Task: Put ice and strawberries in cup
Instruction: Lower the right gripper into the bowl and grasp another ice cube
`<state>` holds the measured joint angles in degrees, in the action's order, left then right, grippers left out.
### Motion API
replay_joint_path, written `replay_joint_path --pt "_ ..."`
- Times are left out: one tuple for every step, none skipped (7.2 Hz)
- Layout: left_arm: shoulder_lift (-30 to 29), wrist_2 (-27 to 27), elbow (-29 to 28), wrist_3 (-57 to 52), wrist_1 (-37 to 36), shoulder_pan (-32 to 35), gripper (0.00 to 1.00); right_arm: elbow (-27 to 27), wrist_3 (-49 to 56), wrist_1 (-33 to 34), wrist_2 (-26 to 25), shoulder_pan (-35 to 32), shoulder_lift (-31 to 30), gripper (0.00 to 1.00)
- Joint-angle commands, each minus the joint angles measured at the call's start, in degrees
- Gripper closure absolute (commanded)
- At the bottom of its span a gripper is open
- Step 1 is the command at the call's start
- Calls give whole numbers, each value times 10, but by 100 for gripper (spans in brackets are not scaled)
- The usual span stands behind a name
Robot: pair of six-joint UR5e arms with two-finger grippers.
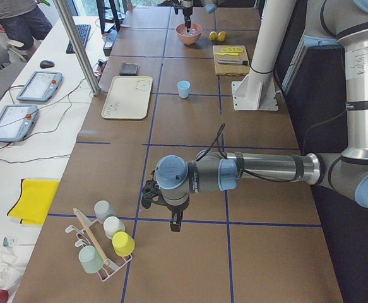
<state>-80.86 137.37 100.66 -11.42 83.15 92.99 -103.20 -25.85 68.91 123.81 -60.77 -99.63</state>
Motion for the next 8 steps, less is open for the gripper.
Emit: replay_joint_path --pt "0 0 1 0 0 0 0 1 2 0 -1 0 -1 22" --pt "0 0 1 0 0 0 0 0 4 0 -1 -1 -1 26" --pt "0 0 2 0 1 0 0 1 5 0 -1 0 -1 47" --pt "0 0 2 0 1 0 0 0 5 0 -1 -1 -1 67" --pt "0 0 1 0 0 0 0 0 5 0 -1 -1 -1 84" --pt "0 0 1 0 0 0 0 -1 5 0 -1 -1 -1 94" --pt "0 0 2 0 1 0 0 -3 5 0 -1 -2 -1 96" --pt "0 0 2 0 0 0 0 -9 5 1 1 -10 -1 96"
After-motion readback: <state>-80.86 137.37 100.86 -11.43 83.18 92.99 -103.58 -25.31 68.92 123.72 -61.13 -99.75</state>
